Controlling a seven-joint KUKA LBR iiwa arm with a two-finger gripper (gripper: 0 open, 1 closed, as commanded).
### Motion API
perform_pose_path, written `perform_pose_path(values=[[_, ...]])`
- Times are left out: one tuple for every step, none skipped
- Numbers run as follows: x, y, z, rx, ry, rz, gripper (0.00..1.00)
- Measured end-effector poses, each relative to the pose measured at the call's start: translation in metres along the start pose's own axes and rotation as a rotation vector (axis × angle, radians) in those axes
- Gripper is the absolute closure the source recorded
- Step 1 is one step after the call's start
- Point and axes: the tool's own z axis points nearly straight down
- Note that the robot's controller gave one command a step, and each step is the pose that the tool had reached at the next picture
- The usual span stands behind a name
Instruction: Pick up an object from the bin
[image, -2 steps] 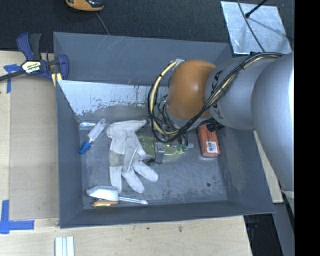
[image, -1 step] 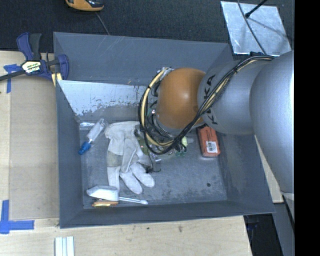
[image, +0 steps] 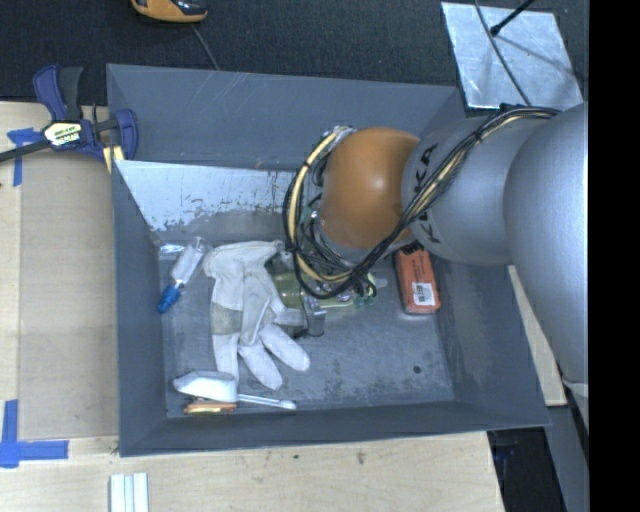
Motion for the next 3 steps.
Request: perform_pose_path(values=[[0.0054,0.0094,0.0009,0.004,-0.002,-0.038,1.00],[0.0054,0.0093,0.0009,0.004,-0.002,-0.037,1.00],[0.0053,0.0092,0.0006,0.004,-0.002,-0.036,1.00]])
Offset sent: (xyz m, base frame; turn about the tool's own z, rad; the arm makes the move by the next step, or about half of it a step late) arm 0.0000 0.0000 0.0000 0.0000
